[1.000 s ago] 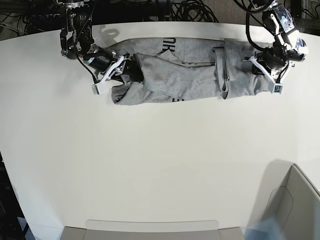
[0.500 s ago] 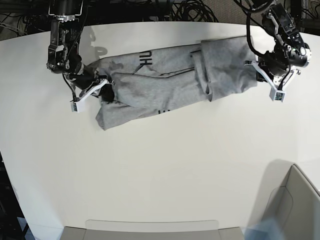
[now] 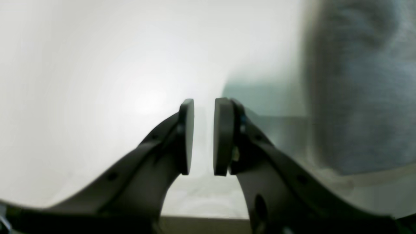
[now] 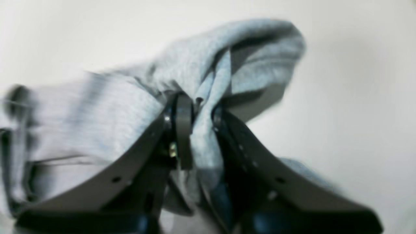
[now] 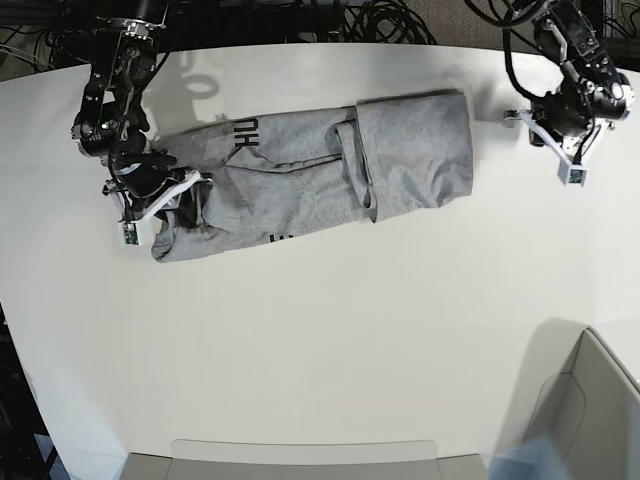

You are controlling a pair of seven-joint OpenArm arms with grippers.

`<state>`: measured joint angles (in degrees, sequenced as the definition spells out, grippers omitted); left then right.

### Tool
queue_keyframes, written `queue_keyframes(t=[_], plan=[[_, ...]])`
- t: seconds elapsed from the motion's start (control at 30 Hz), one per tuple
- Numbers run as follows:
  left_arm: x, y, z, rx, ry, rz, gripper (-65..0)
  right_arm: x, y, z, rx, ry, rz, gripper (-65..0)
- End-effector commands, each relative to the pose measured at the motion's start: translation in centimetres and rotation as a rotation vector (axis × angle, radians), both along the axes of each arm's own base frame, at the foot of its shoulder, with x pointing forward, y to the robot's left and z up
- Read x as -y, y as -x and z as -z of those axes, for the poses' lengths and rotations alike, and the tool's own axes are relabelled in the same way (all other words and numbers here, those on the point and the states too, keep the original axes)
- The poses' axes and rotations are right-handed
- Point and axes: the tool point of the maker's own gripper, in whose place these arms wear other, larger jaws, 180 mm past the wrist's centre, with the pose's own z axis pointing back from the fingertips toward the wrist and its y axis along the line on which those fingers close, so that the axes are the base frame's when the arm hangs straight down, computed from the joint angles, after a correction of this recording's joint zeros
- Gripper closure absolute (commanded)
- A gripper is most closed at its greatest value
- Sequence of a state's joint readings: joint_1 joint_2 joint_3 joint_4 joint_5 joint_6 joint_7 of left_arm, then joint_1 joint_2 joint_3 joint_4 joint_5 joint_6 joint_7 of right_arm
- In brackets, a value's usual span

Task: Fold the T-shirt properly
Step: 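Lift the other strip end with the right gripper and fold it toward the left gripper, then grasp the bundled shirt with the right gripper and fold it over itself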

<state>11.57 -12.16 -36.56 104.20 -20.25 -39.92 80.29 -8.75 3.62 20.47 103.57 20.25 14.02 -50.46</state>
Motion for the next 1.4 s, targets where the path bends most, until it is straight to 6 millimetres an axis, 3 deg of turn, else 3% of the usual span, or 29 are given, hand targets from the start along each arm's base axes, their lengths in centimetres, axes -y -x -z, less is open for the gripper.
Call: queue_keyframes(t=[0.0,0.17,0.37,0.67,0.83,1.0,1.17,1.37], plan=[[-1.6,-0.1,-0.7,0.007,-0.035,-0.009,-10.4,-1.4,-0.6,-2.0,0.058,0.006,-0.043,0.0],[-4.1,1.5,0.6,-0.066,-0.036,-0.049,-10.4,-6.2,0.6,-3.3,0.073,0.073,-0.157,0.0],[-4.1,3.0,2.9,-0.118,0.016,-0.077,-10.4,-12.3,1.3,-4.5,0.117,0.150,-0.268,0.0],[-4.0,3.3,3.1,-0.105,0.013,-0.067,-10.4,-19.9,2.9,-6.7,0.200,0.226,-0.386,0.0],[-3.9,3.3,3.1,-0.105,0.013,-0.066,-10.4,-24.3,5.1,-7.4,0.230,0.213,-0.490,0.0],[-3.9,3.1,3.1,-0.102,0.015,-0.065,-10.4,-26.9,6.3,-6.6,0.220,0.221,-0.546,0.0],[-3.9,3.0,3.1,-0.100,0.015,-0.065,-10.5,-28.1,6.5,-3.7,0.147,0.245,-0.553,0.0],[-3.9,3.0,3.1,-0.099,0.015,-0.065,-10.5,-29.4,6.8,-2.7,0.137,0.266,-0.576,0.0]])
